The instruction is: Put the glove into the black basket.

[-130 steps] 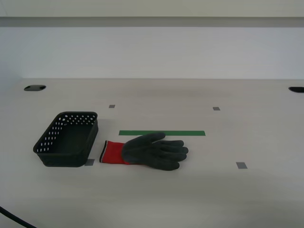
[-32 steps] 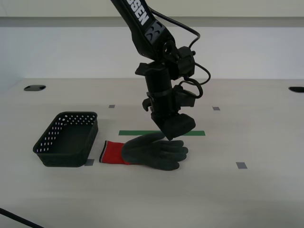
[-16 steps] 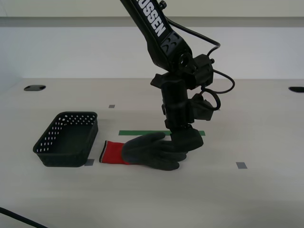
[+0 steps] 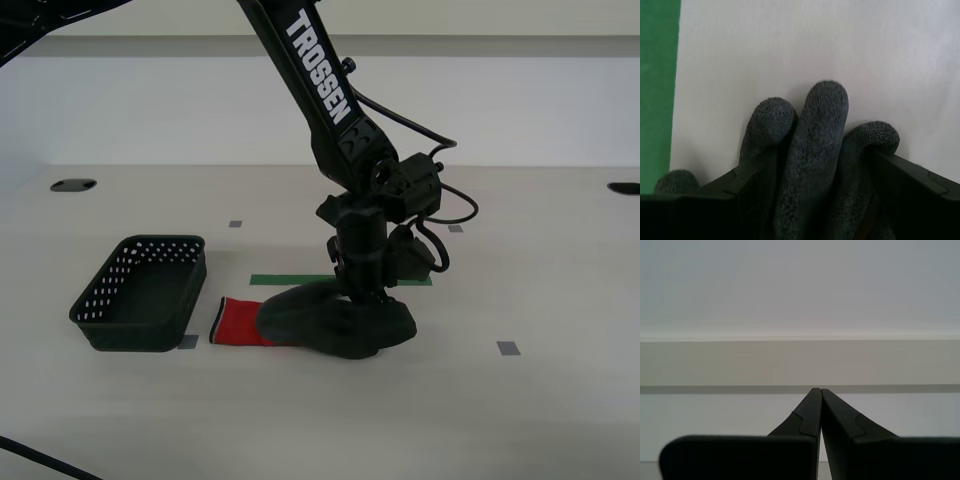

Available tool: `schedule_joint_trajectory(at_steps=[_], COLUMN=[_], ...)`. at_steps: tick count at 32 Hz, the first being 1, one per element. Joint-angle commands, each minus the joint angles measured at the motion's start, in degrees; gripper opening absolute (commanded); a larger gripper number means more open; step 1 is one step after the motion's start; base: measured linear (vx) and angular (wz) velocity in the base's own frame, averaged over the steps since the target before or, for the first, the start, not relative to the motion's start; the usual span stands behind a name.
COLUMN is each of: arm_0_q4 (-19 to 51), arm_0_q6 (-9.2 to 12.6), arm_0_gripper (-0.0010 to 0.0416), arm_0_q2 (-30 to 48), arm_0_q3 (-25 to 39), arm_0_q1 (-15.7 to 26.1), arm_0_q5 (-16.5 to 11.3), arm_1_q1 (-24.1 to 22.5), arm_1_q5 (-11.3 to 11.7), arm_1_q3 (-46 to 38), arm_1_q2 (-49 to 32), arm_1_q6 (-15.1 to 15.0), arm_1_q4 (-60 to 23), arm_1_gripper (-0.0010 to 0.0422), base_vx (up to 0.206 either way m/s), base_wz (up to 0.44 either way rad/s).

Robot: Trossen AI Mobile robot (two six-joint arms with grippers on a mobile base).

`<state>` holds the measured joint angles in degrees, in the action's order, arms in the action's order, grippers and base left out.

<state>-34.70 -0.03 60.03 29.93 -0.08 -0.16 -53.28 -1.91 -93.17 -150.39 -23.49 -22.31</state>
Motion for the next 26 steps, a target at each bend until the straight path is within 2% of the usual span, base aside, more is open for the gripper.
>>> schedule_joint_trajectory(at_steps=[1,5,10,11,19,26], arm_0_q4=[0.74,0.72,0.7,0.74,0.7,0.74], arm_0_q6=[0.0,0.0,0.02,0.0,0.02,0.0], arm_0_gripper=[0.0001,0.0001,0.0,0.0001,0.0001,0.0001], arm_0_q2=[0.0,0.0,0.0,0.0,0.0,0.0], arm_0_q3=[0.07,0.07,0.07,0.07,0.07,0.07], arm_0_q1=[0.07,0.09,0.07,0.07,0.07,0.07], arm_0_q5=[0.0,0.0,0.0,0.0,0.0,-0.02], arm_1_q1=[0.0,0.04,0.04,0.04,0.04,0.28], arm_1_q5=[0.55,0.59,0.59,0.57,0.57,-0.44], arm_1_q3=[0.11,-0.07,-0.04,-0.07,-5.16,-8.2], arm_1_q2=[-0.44,-0.44,-0.44,-0.44,0.5,9.77], arm_1_q6=[-0.72,-0.72,-0.68,-0.42,1.09,2.67], arm_1_q4=[-0.11,0.57,0.31,0.09,-9.81,-11.78], arm_1_gripper=[0.0237,0.0193,0.0018,0.0,-0.0002,-0.0002], base_vx=[0.0,0.0,0.0,0.0,0.0,0.0], base_wz=[0.0,0.0,0.0,0.0,0.0,0.0])
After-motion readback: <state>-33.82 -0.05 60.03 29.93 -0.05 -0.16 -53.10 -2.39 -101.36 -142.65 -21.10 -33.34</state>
